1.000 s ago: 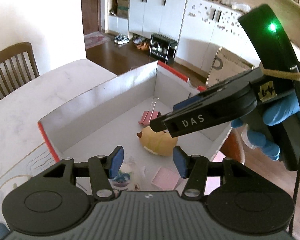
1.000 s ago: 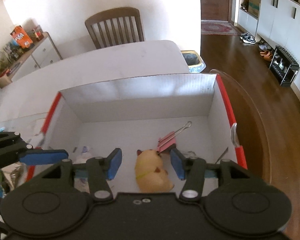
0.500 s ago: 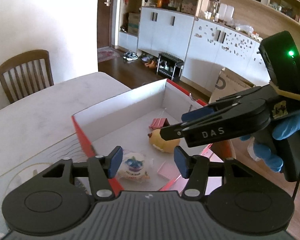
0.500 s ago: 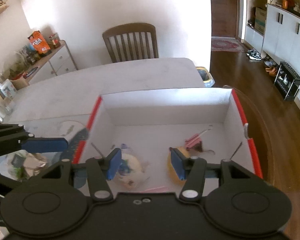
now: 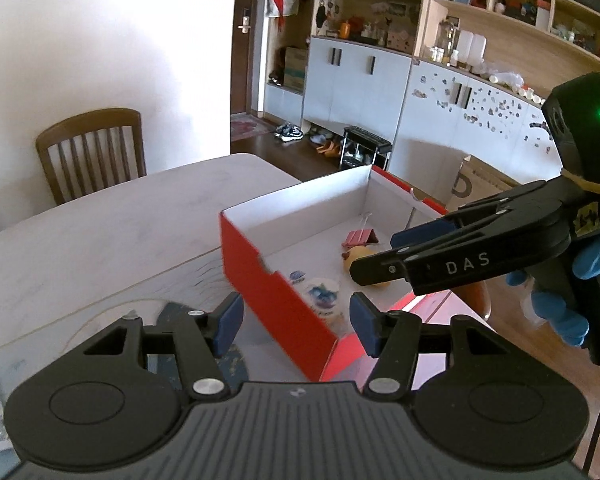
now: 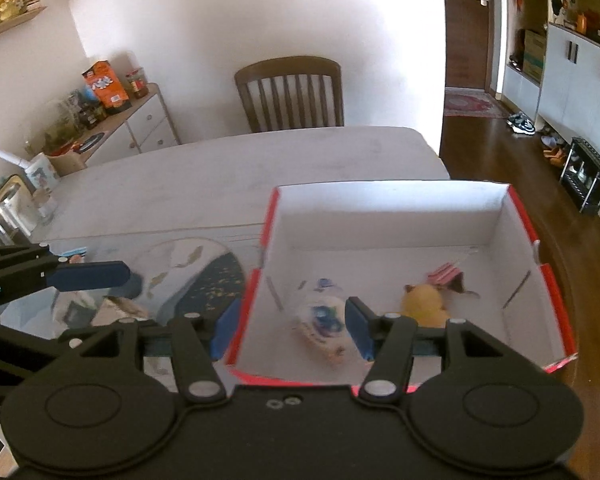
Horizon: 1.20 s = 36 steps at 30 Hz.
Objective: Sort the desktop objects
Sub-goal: 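Lift both open tools out of the box and move back over the table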
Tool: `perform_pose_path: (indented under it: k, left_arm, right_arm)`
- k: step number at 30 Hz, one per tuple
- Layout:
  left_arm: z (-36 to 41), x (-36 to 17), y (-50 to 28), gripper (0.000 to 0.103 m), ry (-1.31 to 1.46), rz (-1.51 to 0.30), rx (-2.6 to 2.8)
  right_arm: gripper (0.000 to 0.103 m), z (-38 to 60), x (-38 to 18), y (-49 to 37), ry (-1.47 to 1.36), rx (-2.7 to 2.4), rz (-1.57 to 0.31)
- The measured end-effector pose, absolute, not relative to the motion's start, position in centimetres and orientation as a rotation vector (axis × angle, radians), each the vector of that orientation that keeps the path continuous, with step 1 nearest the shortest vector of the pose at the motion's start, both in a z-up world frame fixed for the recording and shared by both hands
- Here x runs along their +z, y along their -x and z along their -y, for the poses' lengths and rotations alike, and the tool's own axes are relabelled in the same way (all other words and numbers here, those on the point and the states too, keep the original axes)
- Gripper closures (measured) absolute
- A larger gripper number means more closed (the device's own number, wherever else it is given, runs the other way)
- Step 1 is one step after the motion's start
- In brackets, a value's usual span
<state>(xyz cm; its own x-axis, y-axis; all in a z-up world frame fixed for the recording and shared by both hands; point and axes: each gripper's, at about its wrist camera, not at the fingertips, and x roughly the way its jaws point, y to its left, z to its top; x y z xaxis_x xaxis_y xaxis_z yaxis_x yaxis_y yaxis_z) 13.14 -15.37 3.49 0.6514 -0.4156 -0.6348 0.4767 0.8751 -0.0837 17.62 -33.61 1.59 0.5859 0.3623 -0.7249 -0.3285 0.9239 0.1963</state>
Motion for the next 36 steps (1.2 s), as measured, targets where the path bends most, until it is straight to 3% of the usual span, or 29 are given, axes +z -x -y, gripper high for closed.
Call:
perform_pose_path:
  k: [23, 29, 33, 36]
  left_arm:
    - [2.8, 1.3, -7.7, 0.046, -0.018, -0.711, -0.383]
    - [0.3, 0.3, -6.5, 0.039, -0.004, -0.725, -0.367]
    - [-1.2, -0.3, -5.7, 0.026, -0.002, -0.724, -0.337]
    - [-2.4, -1.1, -5.2, 0.021, 0.003, -0.735, -0.319]
  right_arm:
    - [0.024, 23.0, 1.8, -11.2, 0.005, 0.529, -0.8]
    - [0.021, 21.1, 1.3, -10.3, 0.004, 0.53, -0.81]
    - [0.021, 19.9, 0.9, -9.6, 0.017, 0.524, -0.812]
    - [0.02, 18.9, 0.4, -9.3, 0.027, 0.519, -0.814]
